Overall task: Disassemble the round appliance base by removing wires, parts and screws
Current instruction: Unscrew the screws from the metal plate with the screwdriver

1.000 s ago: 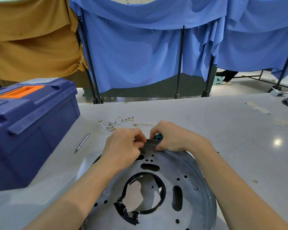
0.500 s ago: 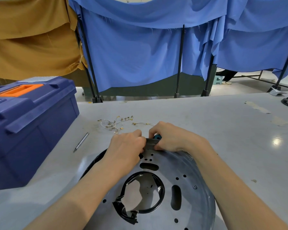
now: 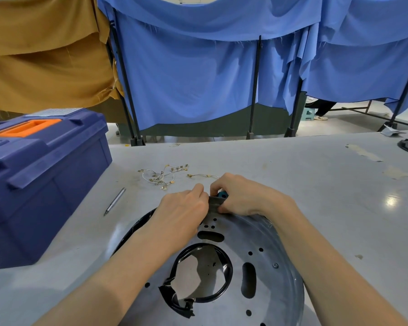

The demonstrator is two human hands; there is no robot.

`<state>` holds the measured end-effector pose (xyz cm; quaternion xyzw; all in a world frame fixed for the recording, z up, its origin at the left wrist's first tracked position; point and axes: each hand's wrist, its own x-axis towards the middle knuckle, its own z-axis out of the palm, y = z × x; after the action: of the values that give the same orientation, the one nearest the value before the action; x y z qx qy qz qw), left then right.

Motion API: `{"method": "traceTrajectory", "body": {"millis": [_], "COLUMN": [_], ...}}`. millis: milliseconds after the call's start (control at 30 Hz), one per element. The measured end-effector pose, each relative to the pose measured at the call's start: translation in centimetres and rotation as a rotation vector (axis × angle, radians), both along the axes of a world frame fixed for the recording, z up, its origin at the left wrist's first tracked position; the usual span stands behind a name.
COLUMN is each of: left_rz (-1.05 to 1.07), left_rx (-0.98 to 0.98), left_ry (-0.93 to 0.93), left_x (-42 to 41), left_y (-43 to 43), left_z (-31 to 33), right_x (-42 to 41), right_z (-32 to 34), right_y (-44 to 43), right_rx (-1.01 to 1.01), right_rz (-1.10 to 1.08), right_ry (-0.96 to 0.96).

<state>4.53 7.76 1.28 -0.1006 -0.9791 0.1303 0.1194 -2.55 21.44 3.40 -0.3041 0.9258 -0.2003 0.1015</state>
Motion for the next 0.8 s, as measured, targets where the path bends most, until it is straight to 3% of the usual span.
{"method": "traceTrajectory", "body": {"millis": [367, 800], "left_rz": [-0.019, 0.010], "left_rx": [-0.052, 0.036], "left_ry": [-0.007, 0.067], "left_x": [0.1, 0.5], "left_y": [0.1, 0.1], "left_z": [0.3, 1.0], "right_x": [-0.1, 0.0], "right_z": [0.0, 0.2], "right_y": [0.0, 0.0], "right_rx": [-0.007, 0.007], "right_rz": [0.014, -0.004], "right_ry": [0.003, -0.008]}}
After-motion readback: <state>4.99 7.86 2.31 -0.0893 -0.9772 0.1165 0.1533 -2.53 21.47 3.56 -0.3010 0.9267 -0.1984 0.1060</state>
